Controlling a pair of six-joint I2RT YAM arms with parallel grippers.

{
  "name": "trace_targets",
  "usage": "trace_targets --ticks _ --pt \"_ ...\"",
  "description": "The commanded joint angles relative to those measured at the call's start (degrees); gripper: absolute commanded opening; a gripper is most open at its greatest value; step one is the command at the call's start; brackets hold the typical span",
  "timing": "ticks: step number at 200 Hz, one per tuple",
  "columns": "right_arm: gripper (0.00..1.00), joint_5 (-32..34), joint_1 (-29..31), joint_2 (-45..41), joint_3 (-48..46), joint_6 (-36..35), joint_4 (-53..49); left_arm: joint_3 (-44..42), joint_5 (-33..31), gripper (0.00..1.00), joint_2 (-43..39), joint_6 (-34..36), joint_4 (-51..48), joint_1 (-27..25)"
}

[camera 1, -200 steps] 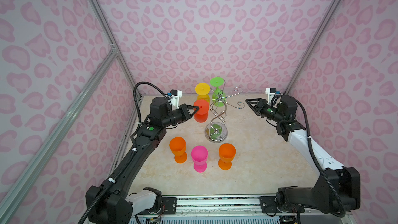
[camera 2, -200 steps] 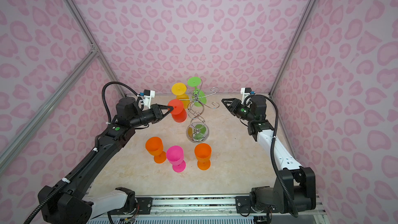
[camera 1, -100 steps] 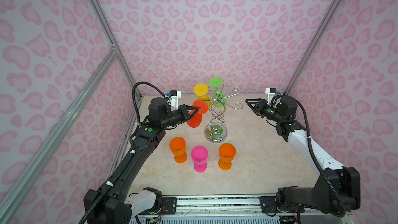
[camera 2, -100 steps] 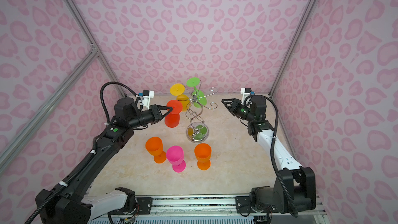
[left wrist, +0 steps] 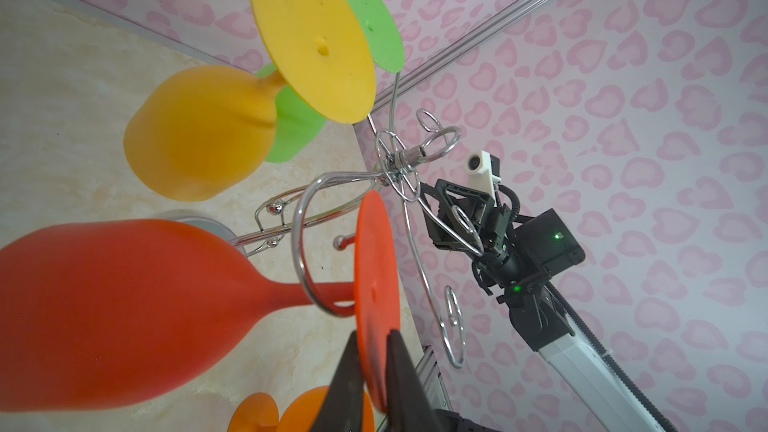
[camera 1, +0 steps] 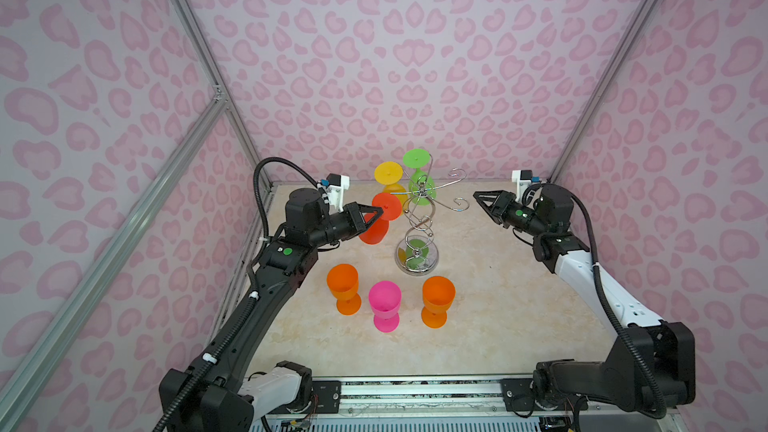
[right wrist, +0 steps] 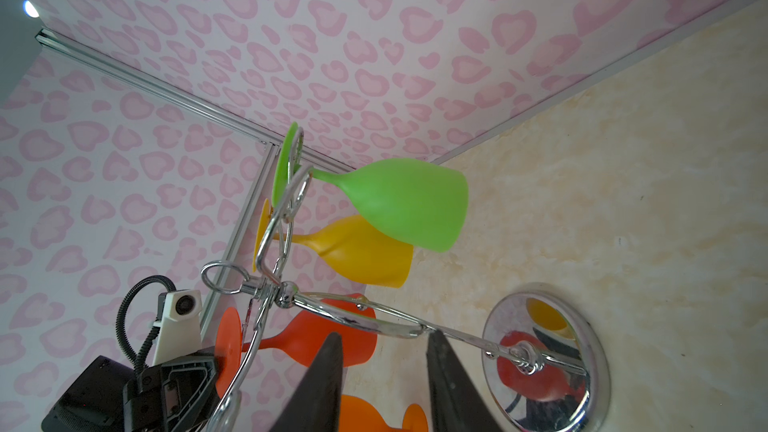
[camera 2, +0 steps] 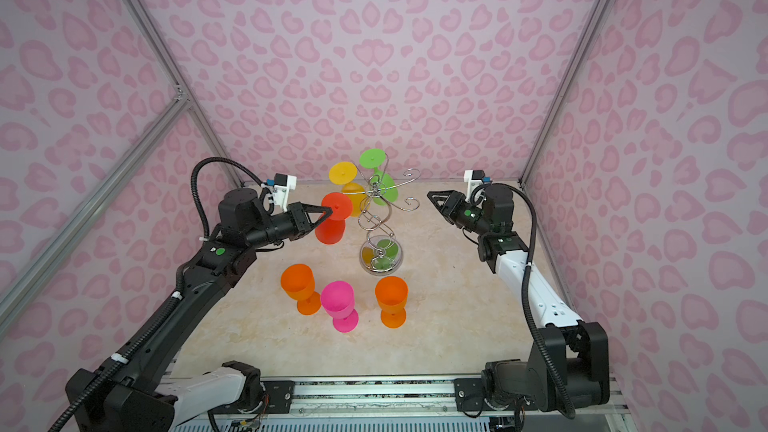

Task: Take the wine glass off the wine glass rack
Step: 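Close the left gripper on the red glass's base on the rack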

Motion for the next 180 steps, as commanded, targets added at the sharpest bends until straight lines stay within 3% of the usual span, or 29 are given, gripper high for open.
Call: trace_targets --ticks 1,95,180 --pt "0.35 -0.2 0.0 0.1 -0.4 0.3 2.1 1.1 0.1 0.11 -0.3 0.7 0.1 0.0" --pt "0.35 -0.8 -0.4 0.2 -1.0 1.6 3.5 1.4 0.9 0.02 -1.1 -1.5 0.3 0.6" --pt "0.35 -1.0 -0.7 0.0 -1.1 1.9 3.8 0.5 5.1 0.02 -1.2 -8.8 6.6 2.3"
